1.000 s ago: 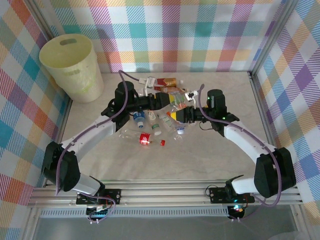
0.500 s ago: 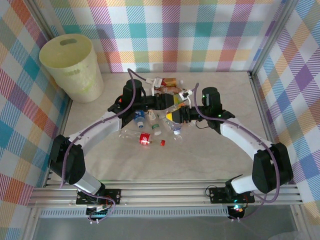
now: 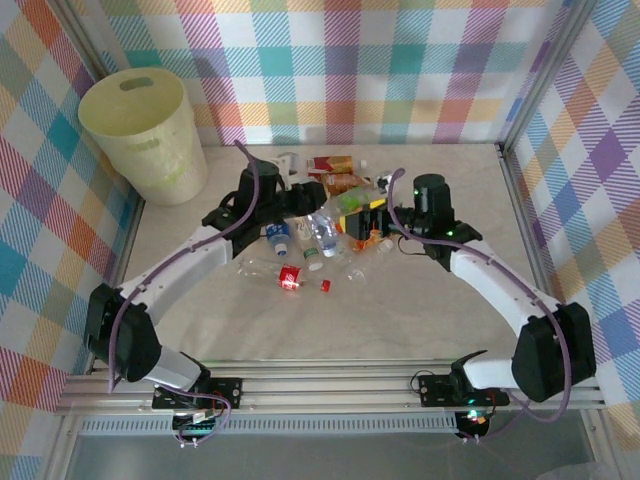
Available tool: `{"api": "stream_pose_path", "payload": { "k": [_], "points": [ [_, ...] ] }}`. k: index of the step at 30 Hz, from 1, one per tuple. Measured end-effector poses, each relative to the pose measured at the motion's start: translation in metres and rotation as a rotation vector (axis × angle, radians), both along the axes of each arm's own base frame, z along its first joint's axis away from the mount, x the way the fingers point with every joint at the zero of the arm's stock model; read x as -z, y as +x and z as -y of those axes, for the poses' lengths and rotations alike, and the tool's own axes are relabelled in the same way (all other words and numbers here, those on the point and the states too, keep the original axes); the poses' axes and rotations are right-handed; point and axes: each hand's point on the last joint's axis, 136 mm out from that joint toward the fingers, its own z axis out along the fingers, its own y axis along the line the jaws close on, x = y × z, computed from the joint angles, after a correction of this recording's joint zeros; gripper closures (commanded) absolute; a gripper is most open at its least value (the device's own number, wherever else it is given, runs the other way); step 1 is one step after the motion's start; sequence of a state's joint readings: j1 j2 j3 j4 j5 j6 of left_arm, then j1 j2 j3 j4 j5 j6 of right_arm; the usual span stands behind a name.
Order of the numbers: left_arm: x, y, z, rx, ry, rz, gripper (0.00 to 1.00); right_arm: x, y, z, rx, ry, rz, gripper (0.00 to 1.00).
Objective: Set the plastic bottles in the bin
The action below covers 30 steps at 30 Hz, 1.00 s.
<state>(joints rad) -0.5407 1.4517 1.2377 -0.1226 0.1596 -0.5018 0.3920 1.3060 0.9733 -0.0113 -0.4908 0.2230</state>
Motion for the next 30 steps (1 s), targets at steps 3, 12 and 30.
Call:
{"api": "stream_pose_path", "payload": {
  "k": [3, 12, 30],
  "points": [
    [-0.016, 0.008, -0.029, -0.104, 0.057, 0.044, 0.59, -0.005, 0.019, 0.029, 0.121, -0.047, 0.072, 0.0],
    [-0.051, 0.017, -0.105, -0.32, 0.164, 0.145, 0.59, 0.005, 0.078, 0.122, 0.31, -0.089, 0.13, 0.0],
    [-0.25, 0.024, -0.227, -0.698, 0.311, 0.542, 0.59, 0.042, 0.183, 0.229, 0.441, -0.042, 0.037, 0.0]
  ]
}}
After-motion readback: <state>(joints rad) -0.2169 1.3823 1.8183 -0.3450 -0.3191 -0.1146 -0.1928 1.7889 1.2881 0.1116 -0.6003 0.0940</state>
